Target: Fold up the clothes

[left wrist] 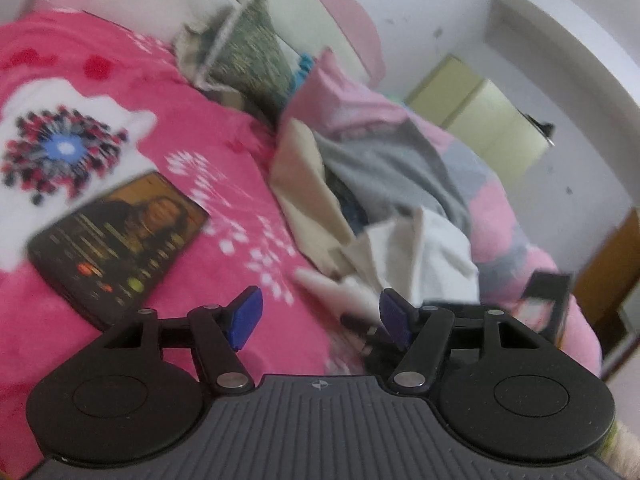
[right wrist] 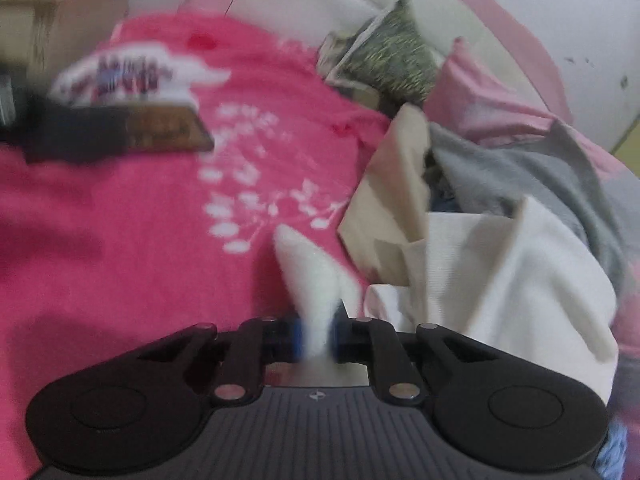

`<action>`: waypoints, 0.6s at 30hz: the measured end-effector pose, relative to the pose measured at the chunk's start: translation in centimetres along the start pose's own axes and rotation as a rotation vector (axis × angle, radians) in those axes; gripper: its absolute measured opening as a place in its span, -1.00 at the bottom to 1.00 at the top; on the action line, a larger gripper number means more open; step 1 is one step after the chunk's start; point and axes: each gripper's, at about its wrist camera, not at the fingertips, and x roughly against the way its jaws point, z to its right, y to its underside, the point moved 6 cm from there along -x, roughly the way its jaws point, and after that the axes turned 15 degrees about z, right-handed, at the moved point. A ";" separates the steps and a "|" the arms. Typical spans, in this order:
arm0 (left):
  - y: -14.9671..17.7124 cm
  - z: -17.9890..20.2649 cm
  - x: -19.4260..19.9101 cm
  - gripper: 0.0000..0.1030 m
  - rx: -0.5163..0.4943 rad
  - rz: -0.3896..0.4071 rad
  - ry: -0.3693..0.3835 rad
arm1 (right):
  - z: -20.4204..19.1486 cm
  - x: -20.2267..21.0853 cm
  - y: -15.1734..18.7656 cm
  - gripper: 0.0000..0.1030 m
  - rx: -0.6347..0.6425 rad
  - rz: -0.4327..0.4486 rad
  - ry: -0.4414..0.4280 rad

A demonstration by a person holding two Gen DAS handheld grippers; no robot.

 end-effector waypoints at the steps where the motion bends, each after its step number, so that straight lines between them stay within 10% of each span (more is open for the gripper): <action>1: 0.3 0.4 -0.2 0.30 -0.011 -0.020 0.034 | 0.8 1.2 -0.4 -0.75 -0.057 0.020 -0.004; 9: 1.4 3.6 -0.1 0.69 -0.047 -0.048 0.282 | 9.2 10.6 -2.1 -0.73 -0.696 0.249 -0.298; 18: 1.1 6.9 -2.9 0.96 0.063 -0.085 0.485 | 11.4 12.8 0.4 -0.73 -0.917 0.286 -0.515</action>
